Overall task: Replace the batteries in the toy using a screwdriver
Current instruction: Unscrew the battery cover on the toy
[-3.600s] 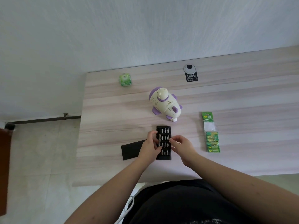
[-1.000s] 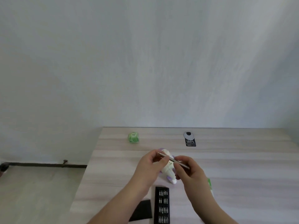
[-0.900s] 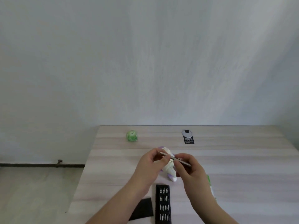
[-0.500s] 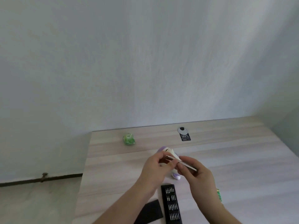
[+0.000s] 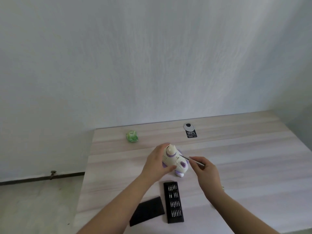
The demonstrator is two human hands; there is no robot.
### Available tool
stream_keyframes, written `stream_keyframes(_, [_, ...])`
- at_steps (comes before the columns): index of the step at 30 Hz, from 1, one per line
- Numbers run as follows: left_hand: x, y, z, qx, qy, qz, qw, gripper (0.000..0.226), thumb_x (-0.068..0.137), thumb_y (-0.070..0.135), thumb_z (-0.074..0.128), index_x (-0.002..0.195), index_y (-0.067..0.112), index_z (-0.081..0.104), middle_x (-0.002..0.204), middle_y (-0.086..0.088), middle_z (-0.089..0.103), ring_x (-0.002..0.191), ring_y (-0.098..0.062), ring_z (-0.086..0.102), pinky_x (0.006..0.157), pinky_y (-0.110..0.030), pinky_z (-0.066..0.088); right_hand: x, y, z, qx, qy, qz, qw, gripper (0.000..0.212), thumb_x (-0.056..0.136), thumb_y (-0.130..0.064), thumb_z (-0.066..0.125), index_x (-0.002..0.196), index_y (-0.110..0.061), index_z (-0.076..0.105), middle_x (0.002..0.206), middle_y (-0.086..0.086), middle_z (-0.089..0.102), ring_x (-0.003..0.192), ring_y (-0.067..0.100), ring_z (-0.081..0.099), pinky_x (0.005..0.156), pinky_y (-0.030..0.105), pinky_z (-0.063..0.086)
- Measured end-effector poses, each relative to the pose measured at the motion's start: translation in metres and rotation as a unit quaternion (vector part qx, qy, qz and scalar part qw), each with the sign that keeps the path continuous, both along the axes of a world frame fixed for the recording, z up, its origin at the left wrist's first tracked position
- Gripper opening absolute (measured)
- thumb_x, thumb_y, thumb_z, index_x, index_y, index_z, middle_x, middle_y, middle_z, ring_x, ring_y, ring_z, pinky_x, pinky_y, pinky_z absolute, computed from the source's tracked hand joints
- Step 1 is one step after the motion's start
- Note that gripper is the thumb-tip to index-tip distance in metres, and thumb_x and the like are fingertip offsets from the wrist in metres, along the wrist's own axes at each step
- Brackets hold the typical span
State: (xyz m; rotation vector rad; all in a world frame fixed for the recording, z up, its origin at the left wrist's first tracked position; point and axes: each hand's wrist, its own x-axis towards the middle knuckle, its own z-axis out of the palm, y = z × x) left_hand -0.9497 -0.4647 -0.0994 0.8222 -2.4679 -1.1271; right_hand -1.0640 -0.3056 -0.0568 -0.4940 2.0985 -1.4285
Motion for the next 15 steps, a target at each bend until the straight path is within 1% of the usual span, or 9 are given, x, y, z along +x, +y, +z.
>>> stream_keyframes(2, [-0.009, -0.005, -0.007, -0.024, -0.023, -0.018, 0.999, 0.097, 0.062, 0.042, 0.085, 0.144, 0.023, 0.036, 0.141, 0.007, 0.042, 0.127, -0.011, 0.043, 0.105, -0.023, 0.033, -0.006, -0.001, -0.014, 0.02, -0.006, 0.0, 1.0, 0.007, 0.088, -0.031, 0.068, 0.09, -0.026, 0.072, 0.08, -0.015, 0.073, 0.076, -0.001, 0.067, 0.059, 0.016, 0.045])
stream_keyframes(4, [-0.016, -0.008, -0.011, -0.014, -0.033, -0.023, 0.999, 0.107, 0.056, 0.051, 0.083, 0.146, 0.022, 0.032, 0.146, 0.003, 0.038, 0.13, -0.013, 0.039, 0.109, -0.025, 0.03, -0.01, -0.002, -0.023, 0.025, -0.012, -0.003, 1.0, 0.006, 0.087, -0.03, 0.069, 0.088, -0.024, 0.072, 0.078, -0.013, 0.073, 0.075, 0.003, 0.067, 0.058, 0.015, 0.045])
stream_keyframes(6, [-0.024, -0.008, -0.011, 0.012, -0.038, -0.013, 0.999, 0.113, 0.05, 0.063, 0.074, 0.146, 0.023, 0.031, 0.145, 0.005, 0.038, 0.125, -0.009, 0.037, 0.109, -0.024, 0.027, -0.013, -0.003, -0.028, 0.034, -0.006, 0.005, 0.999, 0.007, 0.088, -0.03, 0.068, 0.088, -0.024, 0.072, 0.078, -0.011, 0.073, 0.072, 0.003, 0.065, 0.056, 0.012, 0.044])
stream_keyframes(7, [-0.028, -0.007, -0.013, 0.025, -0.045, -0.007, 0.999, 0.115, 0.049, 0.066, 0.073, 0.146, 0.023, 0.03, 0.143, 0.006, 0.039, 0.12, -0.005, 0.035, 0.11, -0.026, 0.025, -0.015, -0.004, -0.029, 0.038, -0.003, 0.011, 0.999, 0.008, 0.088, -0.031, 0.068, 0.088, -0.024, 0.071, 0.08, -0.011, 0.073, 0.073, 0.004, 0.065, 0.057, 0.013, 0.044])
stream_keyframes(9, [-0.035, -0.004, -0.018, 0.05, -0.059, 0.01, 0.997, 0.113, 0.052, 0.06, 0.081, 0.146, 0.024, 0.029, 0.141, 0.008, 0.041, 0.115, -0.002, 0.033, 0.114, -0.031, 0.024, -0.021, -0.006, -0.031, 0.049, 0.001, 0.016, 0.999, 0.009, 0.089, -0.033, 0.066, 0.089, -0.024, 0.071, 0.083, -0.011, 0.072, 0.079, 0.005, 0.066, 0.06, 0.018, 0.045])
stream_keyframes(10, [-0.037, -0.002, -0.023, 0.058, -0.063, 0.021, 0.996, 0.109, 0.055, 0.053, 0.086, 0.145, 0.024, 0.031, 0.14, 0.007, 0.042, 0.118, -0.006, 0.034, 0.113, -0.033, 0.026, -0.023, -0.007, -0.033, 0.055, -0.001, 0.016, 0.998, 0.01, 0.089, -0.033, 0.066, 0.089, -0.024, 0.07, 0.083, -0.011, 0.072, 0.08, 0.006, 0.066, 0.061, 0.019, 0.045])
stream_keyframes(12, [-0.039, 0.0, -0.033, 0.05, -0.061, 0.035, 0.996, 0.097, 0.06, 0.042, 0.088, 0.14, 0.022, 0.037, 0.138, 0.003, 0.046, 0.125, -0.016, 0.039, 0.109, -0.03, 0.032, -0.025, -0.009, -0.037, 0.068, -0.005, 0.019, 0.997, 0.009, 0.088, -0.034, 0.066, 0.089, -0.026, 0.069, 0.083, -0.011, 0.072, 0.08, 0.009, 0.066, 0.062, 0.023, 0.048])
stream_keyframes(13, [-0.039, 0.0, -0.038, 0.036, -0.058, 0.036, 0.997, 0.092, 0.061, 0.037, 0.088, 0.138, 0.02, 0.04, 0.136, 0.001, 0.047, 0.125, -0.02, 0.042, 0.107, -0.028, 0.033, -0.025, -0.01, -0.04, 0.074, -0.006, 0.023, 0.997, 0.01, 0.087, -0.036, 0.066, 0.089, -0.026, 0.069, 0.082, -0.011, 0.072, 0.079, 0.01, 0.066, 0.064, 0.026, 0.05])
stream_keyframes(15, [-0.038, 0.0, -0.043, 0.012, -0.056, 0.034, 0.998, 0.087, 0.063, 0.035, 0.087, 0.136, 0.017, 0.043, 0.134, 0.0, 0.049, 0.121, -0.02, 0.045, 0.103, -0.024, 0.033, -0.025, -0.011, -0.044, 0.086, -0.003, 0.033, 0.996, 0.011, 0.087, -0.038, 0.066, 0.09, -0.027, 0.068, 0.081, -0.012, 0.071, 0.078, 0.01, 0.066, 0.065, 0.028, 0.051])
